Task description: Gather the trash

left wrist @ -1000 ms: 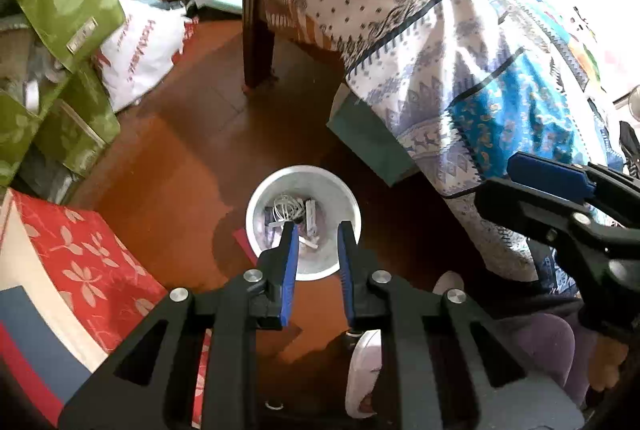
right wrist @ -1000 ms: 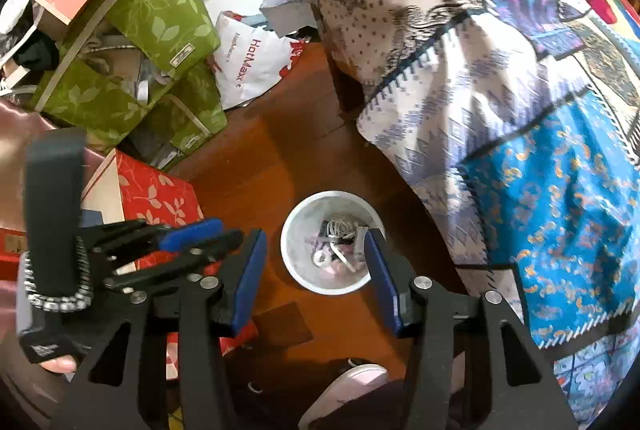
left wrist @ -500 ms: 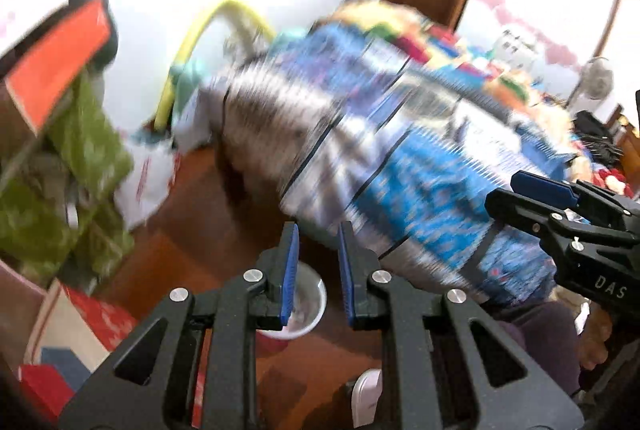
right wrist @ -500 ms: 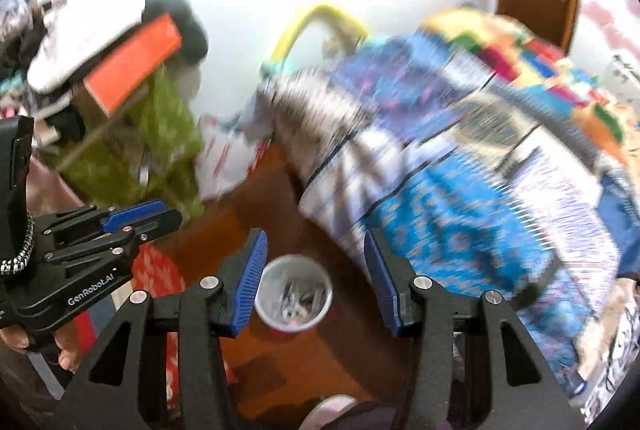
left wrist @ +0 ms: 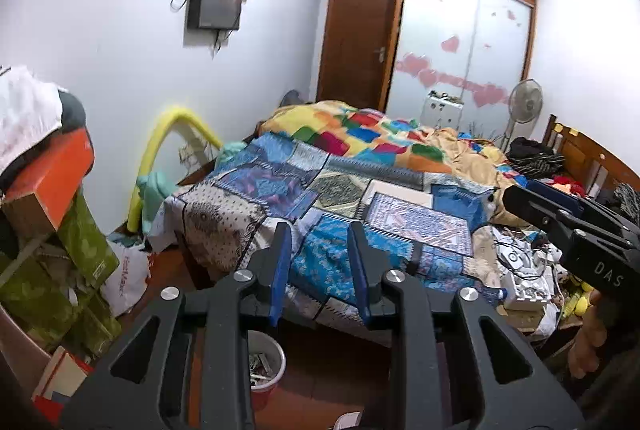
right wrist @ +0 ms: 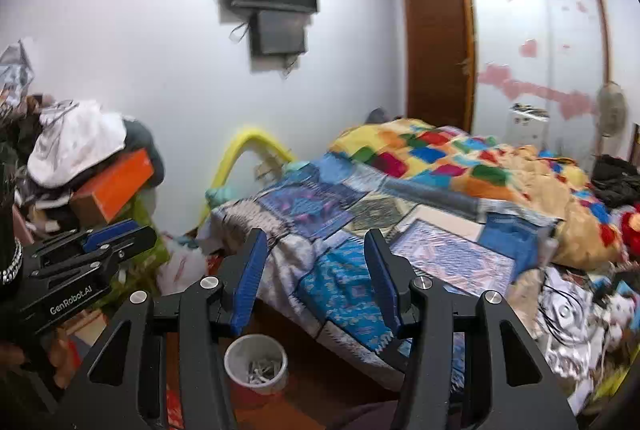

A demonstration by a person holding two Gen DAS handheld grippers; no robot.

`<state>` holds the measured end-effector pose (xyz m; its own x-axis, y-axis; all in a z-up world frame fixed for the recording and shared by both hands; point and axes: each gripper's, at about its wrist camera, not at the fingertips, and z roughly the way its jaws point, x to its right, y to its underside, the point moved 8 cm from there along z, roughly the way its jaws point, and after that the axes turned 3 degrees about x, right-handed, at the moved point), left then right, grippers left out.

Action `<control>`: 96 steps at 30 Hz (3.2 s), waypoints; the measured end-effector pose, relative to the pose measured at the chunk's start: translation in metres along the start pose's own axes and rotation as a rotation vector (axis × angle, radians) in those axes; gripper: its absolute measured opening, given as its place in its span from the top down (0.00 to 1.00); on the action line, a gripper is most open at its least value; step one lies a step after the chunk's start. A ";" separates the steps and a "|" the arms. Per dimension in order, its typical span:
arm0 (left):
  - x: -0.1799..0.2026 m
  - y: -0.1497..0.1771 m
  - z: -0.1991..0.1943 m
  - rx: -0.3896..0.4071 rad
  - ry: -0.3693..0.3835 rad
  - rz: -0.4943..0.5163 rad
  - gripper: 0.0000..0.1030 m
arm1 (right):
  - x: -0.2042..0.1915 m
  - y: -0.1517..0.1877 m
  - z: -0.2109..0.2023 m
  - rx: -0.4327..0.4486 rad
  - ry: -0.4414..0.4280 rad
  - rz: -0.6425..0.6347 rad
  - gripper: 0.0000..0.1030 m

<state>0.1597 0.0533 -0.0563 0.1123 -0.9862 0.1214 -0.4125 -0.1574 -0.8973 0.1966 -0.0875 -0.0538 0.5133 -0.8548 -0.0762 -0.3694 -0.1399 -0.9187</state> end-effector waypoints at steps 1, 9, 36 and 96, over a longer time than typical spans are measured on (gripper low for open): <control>0.004 0.001 -0.007 0.009 0.013 0.001 0.69 | 0.002 0.000 -0.008 0.012 0.013 0.007 0.54; 0.021 0.016 -0.061 0.074 0.023 0.050 0.25 | 0.009 0.013 -0.053 0.069 0.105 0.068 0.26; 0.034 0.036 -0.093 0.134 0.035 0.111 0.05 | 0.006 0.036 -0.104 0.137 0.240 0.071 0.00; 0.041 0.036 -0.094 0.135 0.051 0.082 0.01 | 0.007 0.038 -0.107 0.122 0.237 0.074 0.00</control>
<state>0.0644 0.0024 -0.0434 0.0360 -0.9973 0.0636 -0.2926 -0.0713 -0.9536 0.1036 -0.1525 -0.0482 0.2875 -0.9555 -0.0656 -0.2960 -0.0235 -0.9549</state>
